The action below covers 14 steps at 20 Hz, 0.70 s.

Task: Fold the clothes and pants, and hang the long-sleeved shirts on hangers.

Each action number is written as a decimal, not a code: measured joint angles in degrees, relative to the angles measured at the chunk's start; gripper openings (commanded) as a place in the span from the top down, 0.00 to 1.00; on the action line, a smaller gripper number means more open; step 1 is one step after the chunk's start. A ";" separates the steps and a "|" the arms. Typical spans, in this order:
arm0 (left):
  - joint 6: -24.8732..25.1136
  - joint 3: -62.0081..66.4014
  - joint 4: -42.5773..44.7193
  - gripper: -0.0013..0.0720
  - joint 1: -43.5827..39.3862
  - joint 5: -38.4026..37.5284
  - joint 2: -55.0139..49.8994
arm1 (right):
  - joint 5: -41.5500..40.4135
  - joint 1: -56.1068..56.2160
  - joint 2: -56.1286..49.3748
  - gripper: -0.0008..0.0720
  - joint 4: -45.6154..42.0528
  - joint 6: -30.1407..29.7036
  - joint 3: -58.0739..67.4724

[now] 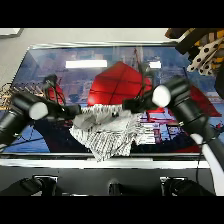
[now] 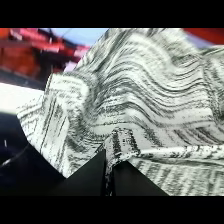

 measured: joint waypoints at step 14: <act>23.47 2.80 -4.50 0.16 35.28 -1.14 1.44 | -18.27 5.46 -0.68 0.95 -0.13 11.26 -13.29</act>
